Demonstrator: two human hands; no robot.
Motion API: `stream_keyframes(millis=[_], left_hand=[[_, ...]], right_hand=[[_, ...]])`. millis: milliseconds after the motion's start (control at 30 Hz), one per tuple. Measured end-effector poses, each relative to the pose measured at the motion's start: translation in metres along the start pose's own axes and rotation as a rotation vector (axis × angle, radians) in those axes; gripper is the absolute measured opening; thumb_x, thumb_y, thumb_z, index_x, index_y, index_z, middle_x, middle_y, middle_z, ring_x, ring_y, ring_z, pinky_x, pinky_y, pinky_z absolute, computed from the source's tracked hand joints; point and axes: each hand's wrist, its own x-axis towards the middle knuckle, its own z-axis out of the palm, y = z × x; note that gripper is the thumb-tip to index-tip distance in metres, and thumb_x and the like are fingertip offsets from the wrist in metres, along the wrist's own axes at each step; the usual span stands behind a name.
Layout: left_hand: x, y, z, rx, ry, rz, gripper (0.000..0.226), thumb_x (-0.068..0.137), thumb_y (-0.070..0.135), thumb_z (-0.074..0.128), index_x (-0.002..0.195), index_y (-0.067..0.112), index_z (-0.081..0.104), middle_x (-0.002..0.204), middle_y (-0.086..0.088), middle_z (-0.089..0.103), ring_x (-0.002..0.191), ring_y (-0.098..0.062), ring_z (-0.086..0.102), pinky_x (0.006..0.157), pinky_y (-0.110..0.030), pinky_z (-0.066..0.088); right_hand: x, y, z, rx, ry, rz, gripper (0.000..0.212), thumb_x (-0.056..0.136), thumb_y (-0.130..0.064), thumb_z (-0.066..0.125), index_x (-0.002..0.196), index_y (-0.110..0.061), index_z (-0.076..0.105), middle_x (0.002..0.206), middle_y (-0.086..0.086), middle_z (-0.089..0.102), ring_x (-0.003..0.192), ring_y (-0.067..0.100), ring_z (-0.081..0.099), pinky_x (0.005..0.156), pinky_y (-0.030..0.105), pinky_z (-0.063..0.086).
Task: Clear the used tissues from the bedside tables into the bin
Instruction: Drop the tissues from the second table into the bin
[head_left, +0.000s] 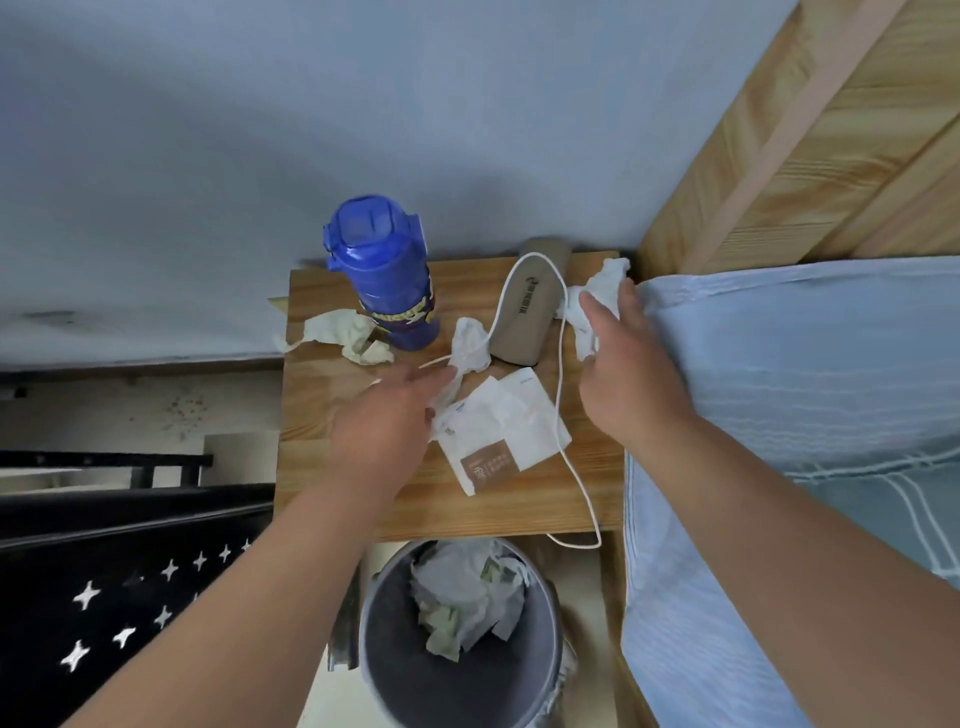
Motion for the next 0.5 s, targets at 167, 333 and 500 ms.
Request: stream_keyframes(millis=[167,333,500], left_hand=[[0.007,-0.009,0.006,-0.020,-0.040,0.044,0.068,0.094,0.006,0.069,0.151,0.040,0.055,0.140,0.000,0.059,0.109,-0.027,0.066,0.081,-0.036,0.058],[0.007,-0.011,0.009,-0.263,0.089,-0.054,0.027,0.097,0.014,0.071,0.124,0.020,0.076,0.114,0.001,0.067,0.095,-0.023,0.066,0.079,-0.034,0.054],[-0.008,-0.005,-0.006,-0.565,0.242,-0.189,0.018,0.099,0.026,0.070,0.115,0.036,0.072,0.102,0.017,0.069,0.091,-0.004,0.064,0.074,-0.022,0.050]], right_hand=[[0.006,0.014,0.016,-0.024,-0.061,0.063,0.082,0.098,-0.001,0.058,0.165,-0.023,0.018,0.157,0.015,0.040,0.134,0.031,0.053,0.108,0.041,0.050],[0.002,0.014,0.019,-0.039,0.098,0.042,0.025,0.103,-0.014,0.057,0.123,-0.003,0.066,0.114,0.016,0.064,0.098,0.030,0.065,0.076,0.029,0.045],[-0.019,-0.002,0.007,-0.006,0.322,-0.113,0.017,0.101,-0.013,0.058,0.108,-0.002,0.070,0.106,0.015,0.061,0.088,0.033,0.060,0.073,0.040,0.048]])
